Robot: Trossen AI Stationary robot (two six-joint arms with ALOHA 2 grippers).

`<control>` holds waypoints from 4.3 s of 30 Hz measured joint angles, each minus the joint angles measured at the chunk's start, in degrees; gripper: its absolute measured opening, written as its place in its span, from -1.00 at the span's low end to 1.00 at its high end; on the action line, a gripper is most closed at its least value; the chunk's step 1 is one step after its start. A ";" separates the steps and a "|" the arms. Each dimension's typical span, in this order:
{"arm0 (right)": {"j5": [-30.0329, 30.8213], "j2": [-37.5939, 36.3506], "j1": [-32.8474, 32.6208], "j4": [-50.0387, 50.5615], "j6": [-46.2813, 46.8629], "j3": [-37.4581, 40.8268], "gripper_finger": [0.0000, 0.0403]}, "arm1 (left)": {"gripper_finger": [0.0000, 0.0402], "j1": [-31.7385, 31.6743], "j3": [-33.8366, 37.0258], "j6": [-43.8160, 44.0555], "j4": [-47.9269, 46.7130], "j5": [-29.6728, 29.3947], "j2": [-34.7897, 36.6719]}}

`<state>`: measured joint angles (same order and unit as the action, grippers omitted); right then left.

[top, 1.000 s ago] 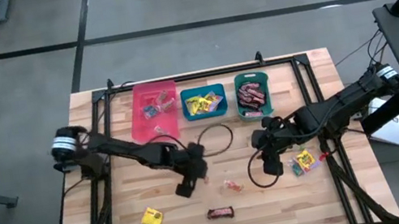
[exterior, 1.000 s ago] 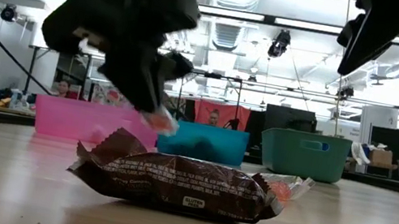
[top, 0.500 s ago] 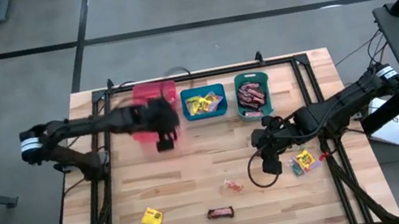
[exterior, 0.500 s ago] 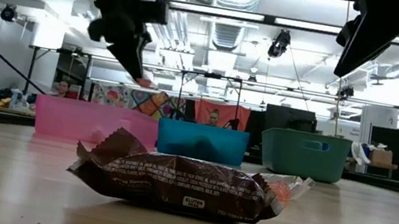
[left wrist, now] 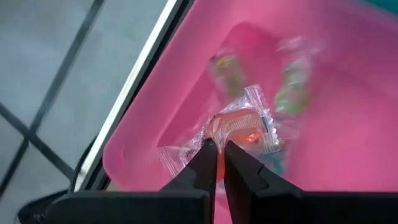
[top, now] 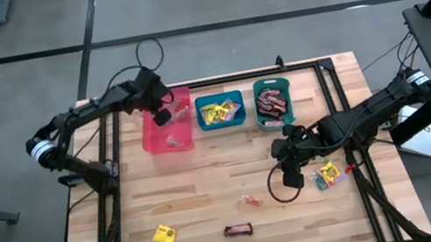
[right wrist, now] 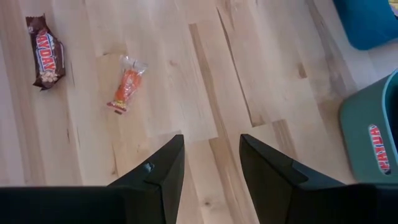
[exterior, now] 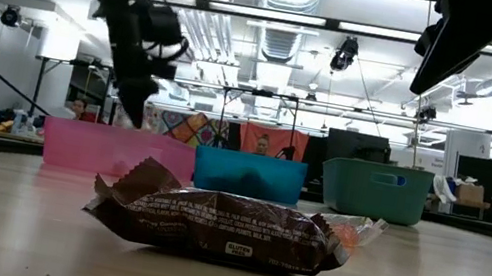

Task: Sort candy
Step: Put the left orange candy into the red bin, then put the blue candy into the red bin

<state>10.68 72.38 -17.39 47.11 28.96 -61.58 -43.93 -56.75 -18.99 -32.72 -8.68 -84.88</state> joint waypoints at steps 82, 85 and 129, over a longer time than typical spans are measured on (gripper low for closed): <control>-21.47 13.88 -7.87 18.41 40.71 4.75 -0.11 | -0.50 45.82 12.66 25.10 23.25 -6.87 15.61; -21.53 14.96 -7.89 18.14 40.63 5.84 -0.11 | -0.50 45.82 12.66 25.11 23.30 -6.86 15.58; -10.18 11.64 -7.83 7.23 34.44 7.76 -0.96 | -0.50 45.91 14.97 25.97 27.65 -6.49 14.56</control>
<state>0.50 84.02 -25.22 54.34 63.40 -53.82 1.98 -41.78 6.97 -5.07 -15.17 -70.32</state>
